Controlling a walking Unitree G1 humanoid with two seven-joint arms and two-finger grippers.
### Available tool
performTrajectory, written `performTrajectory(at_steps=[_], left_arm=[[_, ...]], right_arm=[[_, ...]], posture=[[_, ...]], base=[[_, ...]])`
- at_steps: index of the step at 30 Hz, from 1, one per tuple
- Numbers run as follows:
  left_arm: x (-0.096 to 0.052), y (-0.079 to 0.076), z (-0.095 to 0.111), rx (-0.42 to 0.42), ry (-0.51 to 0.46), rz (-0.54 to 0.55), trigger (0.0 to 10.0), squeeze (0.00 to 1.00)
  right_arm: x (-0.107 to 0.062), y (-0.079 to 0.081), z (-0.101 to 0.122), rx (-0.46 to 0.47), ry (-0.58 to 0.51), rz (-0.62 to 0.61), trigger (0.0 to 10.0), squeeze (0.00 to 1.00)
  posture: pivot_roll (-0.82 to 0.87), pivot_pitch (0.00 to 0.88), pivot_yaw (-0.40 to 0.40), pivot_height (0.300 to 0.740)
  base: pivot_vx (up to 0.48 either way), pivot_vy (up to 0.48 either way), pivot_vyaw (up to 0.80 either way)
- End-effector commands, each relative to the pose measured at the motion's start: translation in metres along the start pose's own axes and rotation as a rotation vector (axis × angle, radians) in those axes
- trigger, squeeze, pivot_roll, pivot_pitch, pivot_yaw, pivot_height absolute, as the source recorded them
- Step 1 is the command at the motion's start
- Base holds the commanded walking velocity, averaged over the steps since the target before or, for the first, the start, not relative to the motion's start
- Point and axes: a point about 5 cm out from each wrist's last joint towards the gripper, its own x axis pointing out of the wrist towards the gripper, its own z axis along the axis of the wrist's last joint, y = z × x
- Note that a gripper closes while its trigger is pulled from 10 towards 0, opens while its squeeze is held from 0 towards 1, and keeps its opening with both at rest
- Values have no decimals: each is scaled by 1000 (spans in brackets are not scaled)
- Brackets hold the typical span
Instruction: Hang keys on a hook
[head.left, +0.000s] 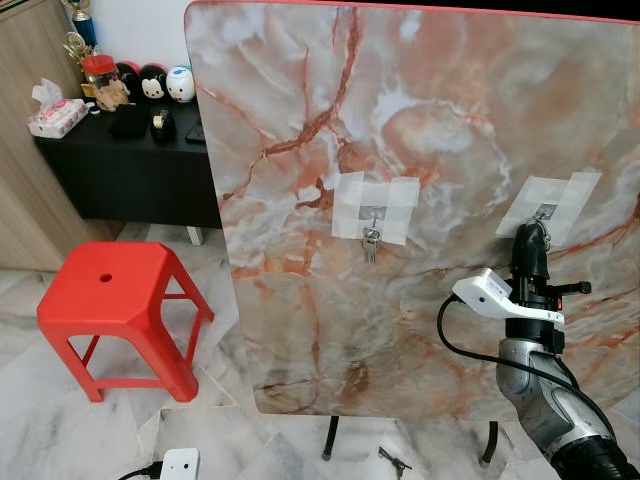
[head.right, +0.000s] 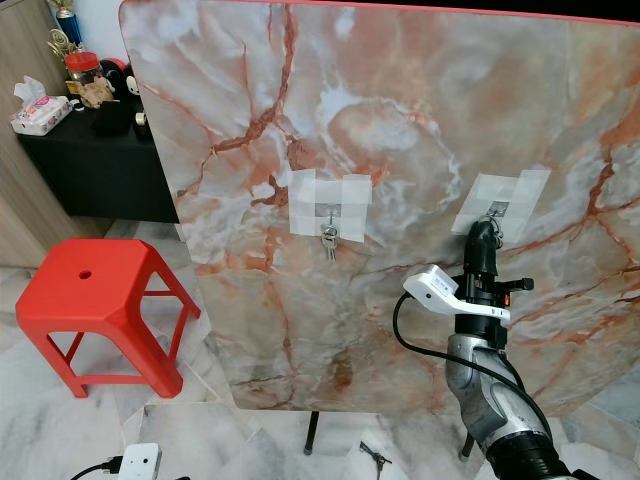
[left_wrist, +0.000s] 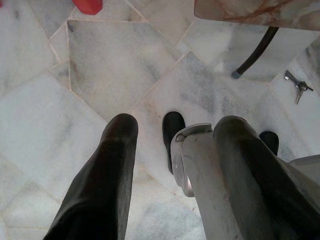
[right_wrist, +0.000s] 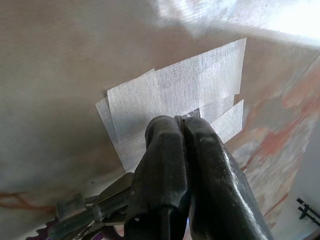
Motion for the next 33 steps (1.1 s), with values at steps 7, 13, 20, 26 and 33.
performTrajectory(at_steps=[7,13,20,26,33], left_arm=[[0,-4,-5,12,30,-4,10000,0],[0,-4,-4,13,23,-4,10000,0],[0,-5,-3,15,18,-4,10000,0],[0,-5,-3,15,14,-4,10000,0],[0,-5,-2,14,11,-3,10000,0]], right_arm=[[0,-2,-6,-9,18,13,10000,0],[1,0,-6,-4,23,32,10000,0],[-1,1,-5,19,24,41,10000,0],[-5,3,-3,30,18,48,10000,0],[-6,3,-3,37,14,54,10000,0]], posture=[[73,74,-66,740],[73,73,-67,740],[74,73,-66,740],[75,74,-67,740],[75,74,-68,740]], base=[[0,0,0],[0,0,0],[0,0,0],[0,0,0],[0,0,0]])
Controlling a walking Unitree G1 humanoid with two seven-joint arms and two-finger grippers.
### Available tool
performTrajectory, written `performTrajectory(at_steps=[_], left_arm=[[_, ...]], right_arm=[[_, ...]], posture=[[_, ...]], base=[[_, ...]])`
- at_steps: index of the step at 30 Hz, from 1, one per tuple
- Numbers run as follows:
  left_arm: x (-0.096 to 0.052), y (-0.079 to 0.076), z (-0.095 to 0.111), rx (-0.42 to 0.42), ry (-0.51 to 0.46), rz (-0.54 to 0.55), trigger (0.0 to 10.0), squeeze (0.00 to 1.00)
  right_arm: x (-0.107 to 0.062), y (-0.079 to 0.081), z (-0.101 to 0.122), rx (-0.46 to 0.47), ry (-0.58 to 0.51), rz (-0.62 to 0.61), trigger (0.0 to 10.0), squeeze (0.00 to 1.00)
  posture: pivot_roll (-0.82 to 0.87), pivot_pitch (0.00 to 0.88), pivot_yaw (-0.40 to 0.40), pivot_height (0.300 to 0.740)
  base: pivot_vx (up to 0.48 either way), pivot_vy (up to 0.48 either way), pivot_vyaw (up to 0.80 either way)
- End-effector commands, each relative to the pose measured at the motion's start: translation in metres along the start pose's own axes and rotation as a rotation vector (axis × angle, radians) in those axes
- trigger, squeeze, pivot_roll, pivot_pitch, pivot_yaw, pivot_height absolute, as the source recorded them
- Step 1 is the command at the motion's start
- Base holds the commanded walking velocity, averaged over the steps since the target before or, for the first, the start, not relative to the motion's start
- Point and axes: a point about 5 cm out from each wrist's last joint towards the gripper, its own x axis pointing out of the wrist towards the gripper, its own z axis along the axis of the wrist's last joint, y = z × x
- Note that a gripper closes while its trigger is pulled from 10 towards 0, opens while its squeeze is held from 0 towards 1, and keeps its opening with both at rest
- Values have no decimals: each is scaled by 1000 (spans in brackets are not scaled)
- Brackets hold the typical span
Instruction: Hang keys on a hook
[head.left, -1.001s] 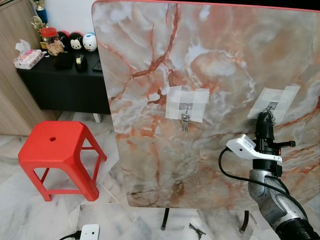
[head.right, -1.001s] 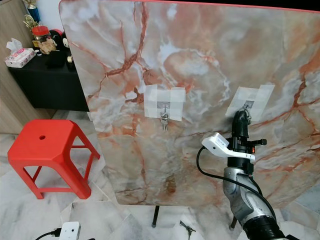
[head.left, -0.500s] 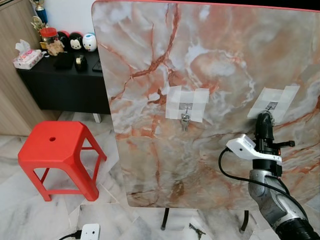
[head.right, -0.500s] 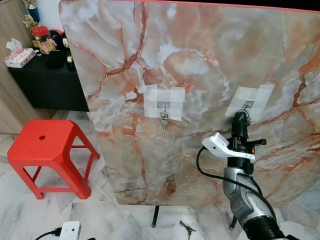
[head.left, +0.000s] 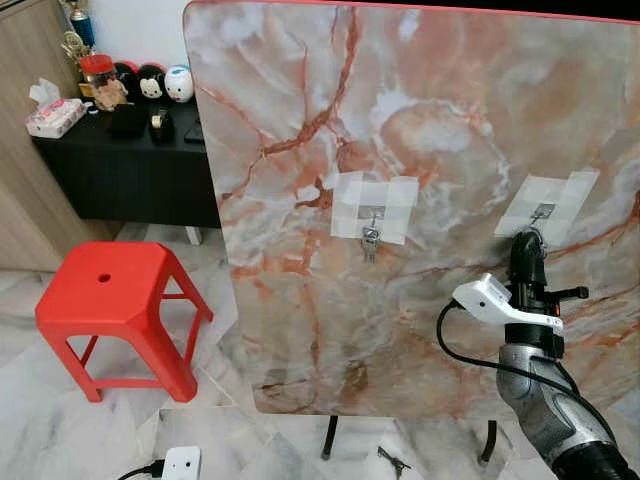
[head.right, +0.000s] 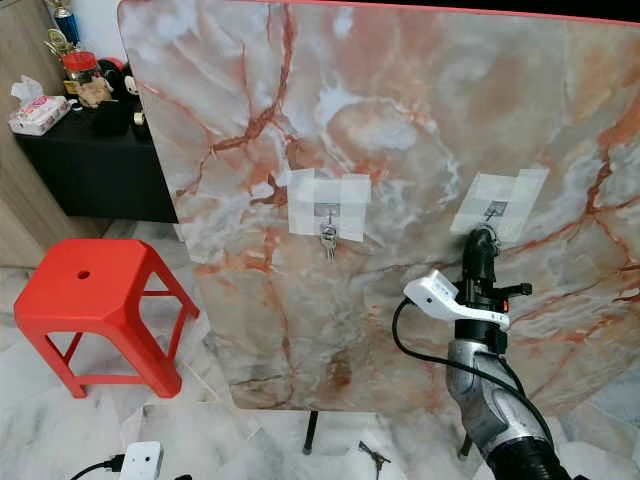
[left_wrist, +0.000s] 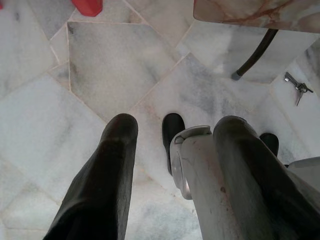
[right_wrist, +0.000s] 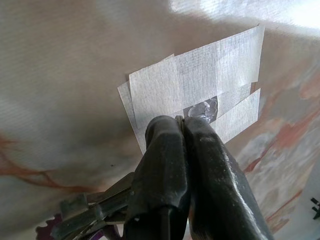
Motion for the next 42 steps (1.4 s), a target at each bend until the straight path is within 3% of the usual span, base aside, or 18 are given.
performTrajectory(at_steps=[1,16,22,26,27,28,29,30,31,33,34,35,38,39,40,41,42], left_arm=[[-1,-3,-4,15,15,-10,10000,0],[0,-4,-1,18,2,-13,10000,0],[0,-5,-1,17,0,-14,10000,0],[0,-6,0,17,-4,-14,10000,0],[1,-7,0,18,-5,-14,10000,0],[1,-7,0,18,-5,-14,10000,0],[1,-7,0,19,-5,-15,10000,0],[1,-7,0,18,-5,-16,10000,0],[1,-7,1,18,-6,-16,10000,0],[1,-7,1,17,-6,-15,10000,0],[1,-7,1,17,-6,-15,10000,0],[1,-6,1,16,-5,-14,10000,0],[1,-5,1,16,-4,-13,10000,0],[1,-4,1,13,-3,-8,10000,0],[1,-4,1,13,-3,-8,10000,0],[1,-3,0,16,1,-6,10000,0],[1,-3,0,17,2,-5,10000,0]], right_arm=[[-1,-1,0,24,-2,1,10000,992],[-5,-2,10,64,-71,2,10000,1000],[-24,12,12,110,-102,141,10000,1000],[-61,46,15,308,-48,476,10000,1000],[-81,64,13,402,40,653,10000,1000],[-81,64,13,402,40,653,10000,1000],[-99,78,5,438,158,783,10000,800],[-108,84,0,451,224,835,10000,353],[-117,89,-5,475,309,880,10000,0],[-145,101,-20,561,587,974,10000,0],[-145,101,-20,561,587,974,10000,0],[-155,103,-28,599,723,959,10000,0],[-165,103,-41,763,959,852,10000,0],[-180,102,-53,893,1180,773,10000,0],[-180,102,-53,893,1180,773,10000,0],[-202,100,-62,921,1330,756,10000,0],[-209,100,-64,913,1355,764,10000,0]], posture=[[75,74,-68,740],[76,74,-69,740],[74,73,-71,740],[70,71,-73,740],[70,71,-73,740],[70,71,-73,740],[69,71,-73,740],[71,69,-73,740],[71,69,-73,740],[71,67,-72,740],[71,67,-72,740],[73,70,-70,740],[67,69,-68,740],[62,71,-64,740],[62,71,-64,740],[56,70,-61,740],[56,70,-61,740]], base=[[0,0,0],[0,0,0],[0,0,0],[0,0,0],[0,0,0],[0,0,0],[0,0,0],[0,0,0],[0,0,0],[0,0,0],[0,0,0],[0,0,0],[0,0,0],[0,0,0],[0,0,0],[0,0,0],[0,0,0]])
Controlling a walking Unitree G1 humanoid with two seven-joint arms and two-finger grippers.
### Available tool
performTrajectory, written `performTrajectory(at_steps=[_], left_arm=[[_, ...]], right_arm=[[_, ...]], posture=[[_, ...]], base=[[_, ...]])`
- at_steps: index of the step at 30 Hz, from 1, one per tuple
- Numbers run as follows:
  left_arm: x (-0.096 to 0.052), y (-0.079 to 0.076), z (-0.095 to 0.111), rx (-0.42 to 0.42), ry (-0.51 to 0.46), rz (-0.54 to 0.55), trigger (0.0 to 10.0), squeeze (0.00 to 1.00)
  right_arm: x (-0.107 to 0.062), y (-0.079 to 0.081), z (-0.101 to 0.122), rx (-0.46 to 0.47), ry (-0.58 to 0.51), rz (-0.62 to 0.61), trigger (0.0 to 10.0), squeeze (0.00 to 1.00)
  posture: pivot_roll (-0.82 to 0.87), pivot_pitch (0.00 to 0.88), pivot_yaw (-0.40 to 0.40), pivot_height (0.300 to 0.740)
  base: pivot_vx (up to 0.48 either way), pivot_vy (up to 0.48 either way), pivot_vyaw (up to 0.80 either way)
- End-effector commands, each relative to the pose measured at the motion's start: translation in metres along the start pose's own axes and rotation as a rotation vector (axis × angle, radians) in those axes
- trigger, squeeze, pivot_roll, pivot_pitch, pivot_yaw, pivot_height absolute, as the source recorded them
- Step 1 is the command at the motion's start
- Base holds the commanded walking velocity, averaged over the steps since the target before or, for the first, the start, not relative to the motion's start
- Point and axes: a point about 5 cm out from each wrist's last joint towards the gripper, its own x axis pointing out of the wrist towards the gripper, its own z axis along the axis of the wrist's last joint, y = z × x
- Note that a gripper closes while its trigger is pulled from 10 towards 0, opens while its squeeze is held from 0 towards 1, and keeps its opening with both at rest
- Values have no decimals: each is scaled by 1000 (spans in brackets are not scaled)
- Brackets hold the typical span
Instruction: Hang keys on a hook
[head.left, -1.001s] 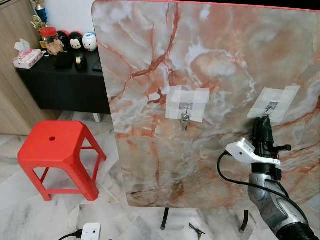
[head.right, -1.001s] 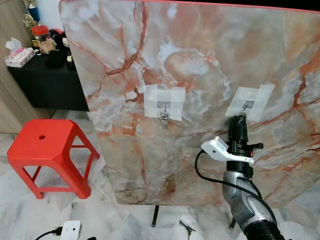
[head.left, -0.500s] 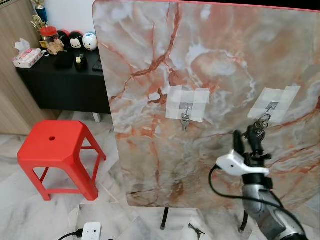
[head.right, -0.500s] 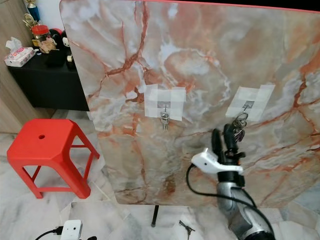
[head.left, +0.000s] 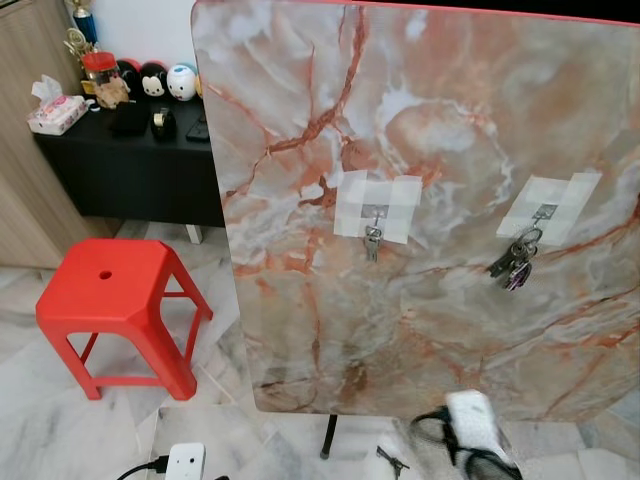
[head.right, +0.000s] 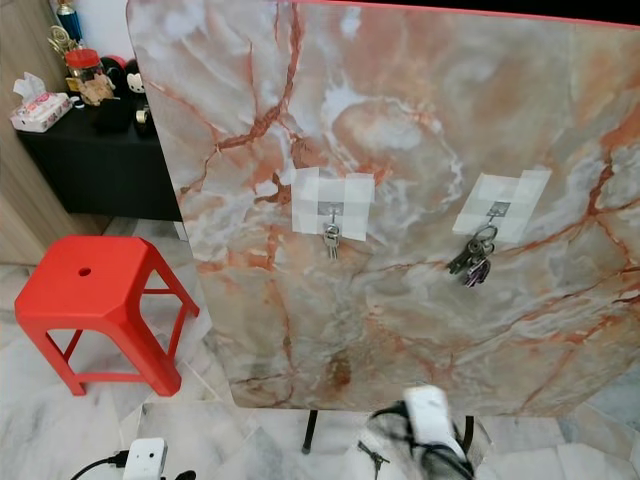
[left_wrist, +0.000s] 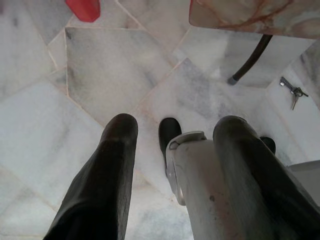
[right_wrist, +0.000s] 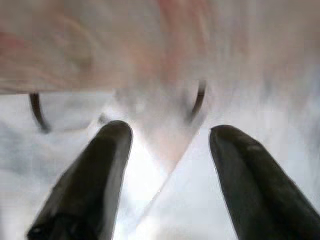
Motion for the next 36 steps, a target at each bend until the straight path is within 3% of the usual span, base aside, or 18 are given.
performTrajectory(at_steps=[1,2,4,8,12,15,18,24,25,29,36], left_arm=[[-1,0,-4,14,16,1,10000,0],[-1,1,-4,13,19,2,10000,0],[-1,0,-5,11,22,3,10000,0],[-1,0,-6,6,33,3,10000,0],[-1,0,-8,1,48,6,10000,0],[-2,2,-9,-3,52,12,10000,0],[-2,3,-10,-9,55,16,10000,0],[-4,3,-14,-4,65,12,10000,0],[-4,2,-15,2,68,7,10000,0],[-4,1,-16,6,70,1,10000,0],[-4,-1,-18,8,74,-3,10000,0]], right_arm=[[-2,-5,-19,65,86,-13,10000,0],[-6,-7,-40,48,176,-3,10000,0],[-10,-7,-57,58,254,12,10000,0],[-7,1,-45,-8,193,62,10000,0],[-5,9,-37,2,186,91,10000,0],[-5,14,-34,-47,180,124,10000,0],[-5,15,-32,-23,171,127,10000,0],[-5,11,-35,-42,167,110,10000,0],[-6,6,-40,21,188,85,10000,0],[-8,-7,-49,69,207,42,10000,0],[-9,-14,-54,74,213,26,10000,0]], posture=[[56,70,-61,740],[68,66,-59,740],[71,64,-61,740],[65,60,-58,740],[59,51,-56,740],[69,37,-60,740],[69,28,-60,740],[63,12,-51,740],[58,7,-48,740],[54,0,-47,740],[56,0,-49,740]], base=[[0,0,0],[0,0,0],[0,0,0],[0,0,0],[0,203,0],[0,457,0],[0,455,0],[0,480,0],[0,480,0],[0,480,0],[0,480,0]])
